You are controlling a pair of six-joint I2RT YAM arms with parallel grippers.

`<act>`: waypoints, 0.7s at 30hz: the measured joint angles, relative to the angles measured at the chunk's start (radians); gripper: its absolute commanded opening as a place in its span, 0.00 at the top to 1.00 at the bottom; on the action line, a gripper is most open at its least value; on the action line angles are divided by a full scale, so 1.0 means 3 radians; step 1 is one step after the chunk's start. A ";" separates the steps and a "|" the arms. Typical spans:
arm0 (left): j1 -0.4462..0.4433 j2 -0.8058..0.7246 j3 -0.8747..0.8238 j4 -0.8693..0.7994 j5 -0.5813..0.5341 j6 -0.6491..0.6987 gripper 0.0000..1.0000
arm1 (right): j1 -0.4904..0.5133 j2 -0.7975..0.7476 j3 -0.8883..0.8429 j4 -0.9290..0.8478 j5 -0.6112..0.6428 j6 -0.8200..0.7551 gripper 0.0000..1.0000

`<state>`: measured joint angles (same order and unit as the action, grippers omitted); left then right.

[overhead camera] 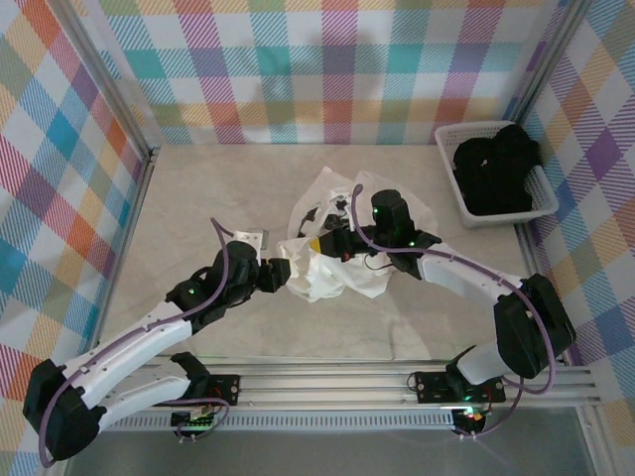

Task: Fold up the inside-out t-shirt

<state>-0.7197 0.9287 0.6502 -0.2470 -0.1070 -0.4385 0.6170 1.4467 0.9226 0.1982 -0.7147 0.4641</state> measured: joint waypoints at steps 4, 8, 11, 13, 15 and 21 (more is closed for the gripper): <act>-0.0084 -0.0064 -0.0090 0.0193 0.0061 -0.0061 0.48 | 0.0000 0.0001 0.0042 -0.0008 0.0014 0.0024 1.00; -0.0090 0.0114 -0.0048 0.0389 0.0130 -0.0071 0.50 | 0.0000 0.0003 0.0042 -0.0018 0.0014 0.0037 1.00; -0.0092 0.0343 0.0052 0.0473 0.0174 -0.0079 0.55 | 0.0000 0.0003 0.0042 -0.0028 0.0014 0.0038 1.00; -0.0095 0.0458 0.0131 0.0483 0.0122 -0.0107 0.59 | 0.0000 0.0003 0.0042 -0.0041 0.0014 0.0037 1.00; -0.0097 0.0530 0.0197 0.0491 0.0041 -0.0130 0.60 | 0.0000 0.0003 0.0042 -0.0055 0.0014 0.0036 1.00; -0.0097 0.0600 0.0306 0.0528 -0.0100 -0.0140 0.74 | 0.0000 0.0003 0.0042 -0.0141 0.0032 -0.0017 1.00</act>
<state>-0.7486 1.1088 0.7422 -0.0887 -0.1371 -0.4805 0.6170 1.4475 0.9352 0.1558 -0.7052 0.4591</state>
